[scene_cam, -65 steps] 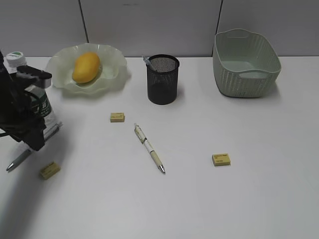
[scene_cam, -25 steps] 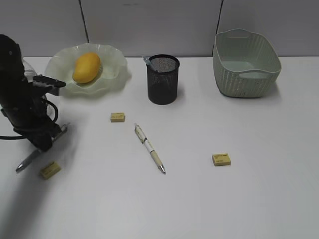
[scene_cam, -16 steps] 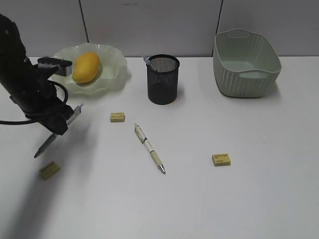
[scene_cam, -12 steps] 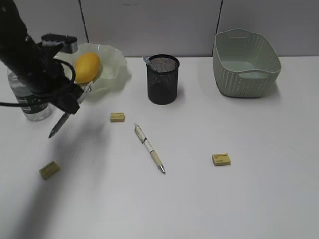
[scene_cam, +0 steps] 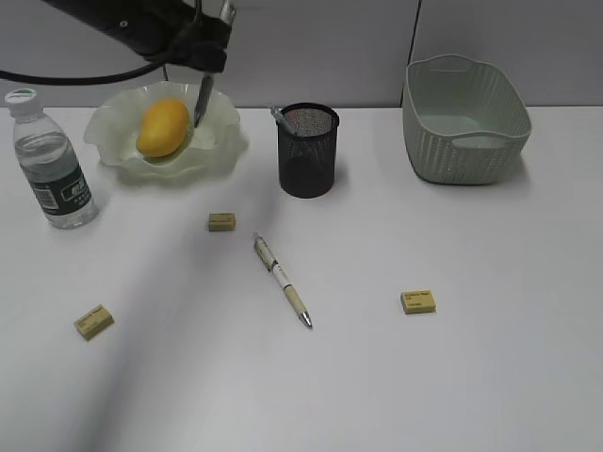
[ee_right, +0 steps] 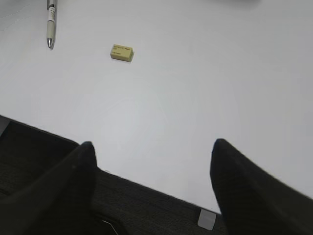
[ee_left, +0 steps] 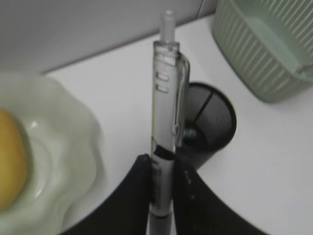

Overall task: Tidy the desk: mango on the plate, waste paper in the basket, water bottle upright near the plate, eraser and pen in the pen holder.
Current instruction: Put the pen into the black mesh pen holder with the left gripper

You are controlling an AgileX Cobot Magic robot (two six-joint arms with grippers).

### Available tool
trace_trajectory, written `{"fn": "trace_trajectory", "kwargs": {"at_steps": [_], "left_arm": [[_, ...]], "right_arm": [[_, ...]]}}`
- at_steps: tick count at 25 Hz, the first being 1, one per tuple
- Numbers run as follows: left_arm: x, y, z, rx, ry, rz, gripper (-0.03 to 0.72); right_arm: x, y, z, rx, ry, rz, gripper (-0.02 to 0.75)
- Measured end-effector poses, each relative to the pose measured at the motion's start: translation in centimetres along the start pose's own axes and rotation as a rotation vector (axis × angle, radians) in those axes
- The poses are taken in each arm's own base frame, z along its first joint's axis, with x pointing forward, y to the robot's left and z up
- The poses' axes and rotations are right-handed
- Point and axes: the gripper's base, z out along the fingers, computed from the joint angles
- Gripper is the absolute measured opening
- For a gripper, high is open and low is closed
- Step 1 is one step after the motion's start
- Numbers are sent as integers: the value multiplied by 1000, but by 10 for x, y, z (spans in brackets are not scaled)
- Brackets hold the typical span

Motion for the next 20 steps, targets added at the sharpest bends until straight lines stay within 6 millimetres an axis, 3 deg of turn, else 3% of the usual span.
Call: {"fn": "trace_trajectory", "kwargs": {"at_steps": [9, 20], "left_arm": [[-21, -42, 16, -21, -295, 50, 103], [-11, -59, 67, -70, -479, -85, 103]], "right_arm": [[0, 0, 0, 1, -1, 1, 568], [0, 0, 0, 1, 0, 1, 568]]}}
